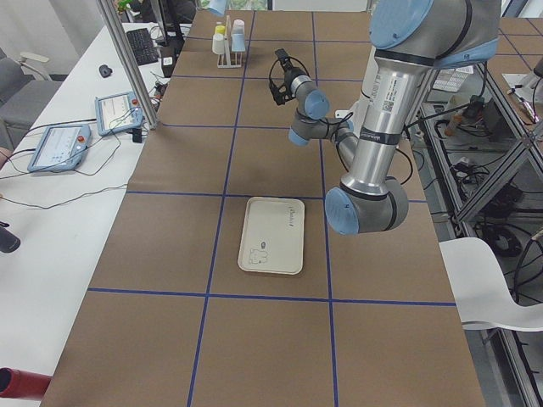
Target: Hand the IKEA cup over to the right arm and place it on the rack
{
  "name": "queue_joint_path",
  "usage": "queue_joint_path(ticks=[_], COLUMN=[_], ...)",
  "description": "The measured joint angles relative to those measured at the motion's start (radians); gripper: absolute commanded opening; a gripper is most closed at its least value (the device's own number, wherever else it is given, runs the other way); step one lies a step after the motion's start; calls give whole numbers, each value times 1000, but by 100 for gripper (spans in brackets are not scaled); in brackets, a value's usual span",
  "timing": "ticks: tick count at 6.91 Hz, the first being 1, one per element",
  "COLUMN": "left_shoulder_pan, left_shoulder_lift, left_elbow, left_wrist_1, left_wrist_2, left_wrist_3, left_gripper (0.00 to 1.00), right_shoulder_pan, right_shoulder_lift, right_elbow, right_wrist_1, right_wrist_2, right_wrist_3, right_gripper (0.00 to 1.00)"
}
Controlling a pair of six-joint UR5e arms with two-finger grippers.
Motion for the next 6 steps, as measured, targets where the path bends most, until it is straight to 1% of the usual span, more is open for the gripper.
queue_joint_path(ticks=[2,3,4,5,6], left_shoulder_pan=[0,0,0,0,1], left_shoulder_lift=[1,1,2,4,5], left_elbow=[4,7,10,12,13], left_wrist_1=[0,0,0,0,1], left_wrist_2=[1,1,2,2,2], left_wrist_3=[0,0,0,0,0], left_gripper=[100,100,100,100,100], right_shoulder_pan=[67,86,95,99,100], right_shoulder_lift=[16,39,64,93,121], right_elbow=[-4,-6,-15,-52,-116], right_wrist_1=[-335,-505,-650,-754,-800], right_wrist_2=[-1,-22,-54,-75,-81], right_wrist_3=[-437,-639,-797,-901,-955], right_gripper=[13,11,10,10,10])
